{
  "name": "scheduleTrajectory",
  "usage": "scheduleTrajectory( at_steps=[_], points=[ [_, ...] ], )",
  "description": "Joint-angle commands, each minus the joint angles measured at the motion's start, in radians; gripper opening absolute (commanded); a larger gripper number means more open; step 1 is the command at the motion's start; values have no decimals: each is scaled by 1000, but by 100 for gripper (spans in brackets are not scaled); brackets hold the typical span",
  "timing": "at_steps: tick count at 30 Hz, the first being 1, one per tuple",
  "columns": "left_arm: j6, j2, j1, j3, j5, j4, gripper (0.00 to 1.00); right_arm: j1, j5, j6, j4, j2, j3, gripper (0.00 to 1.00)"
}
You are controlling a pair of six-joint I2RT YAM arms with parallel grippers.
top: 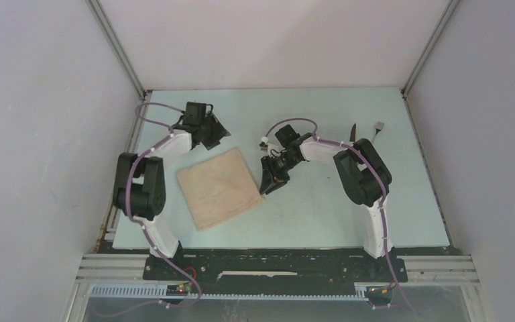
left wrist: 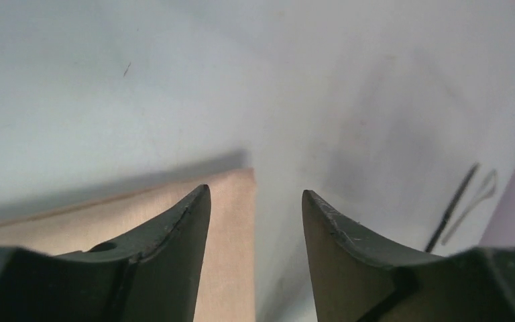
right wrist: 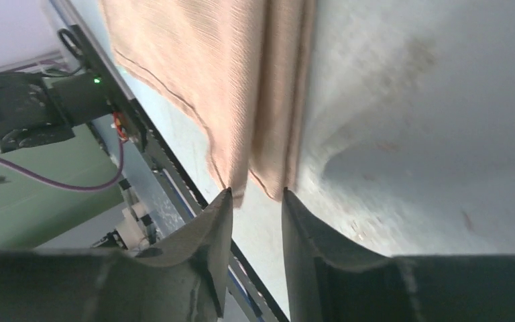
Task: Fold the napkin into a case and place the utensils inside
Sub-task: Turn over the upper triangle folded napkin at the center of the board, then pick up the lower triangle-folded napkin from the center of the board.
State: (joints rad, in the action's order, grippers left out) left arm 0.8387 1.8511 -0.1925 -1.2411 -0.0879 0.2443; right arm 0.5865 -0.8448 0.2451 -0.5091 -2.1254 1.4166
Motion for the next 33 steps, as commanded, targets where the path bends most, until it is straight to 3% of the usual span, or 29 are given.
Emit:
scheduleTrajectory(
  at_steps=[1,7,12,20,25,33],
  points=[
    [-95,-302,7,38,10,0,61,-34,109,-41,-108,116,-7,44],
    [-211,-610,10,200,-43,139,66,-33,54,33,-6,115,-61,50],
    [-239,-860,46,389,-54,235,69,31,122,113,48,102,-73,52],
    [-219,-1092,66,516,-102,319,69,68,188,160,48,55,-77,52],
    [-217,-1099,68,508,-115,335,69,66,188,172,51,42,-77,43],
    [-179,-1065,74,548,-99,308,71,21,172,126,6,36,-76,13]
  ],
)
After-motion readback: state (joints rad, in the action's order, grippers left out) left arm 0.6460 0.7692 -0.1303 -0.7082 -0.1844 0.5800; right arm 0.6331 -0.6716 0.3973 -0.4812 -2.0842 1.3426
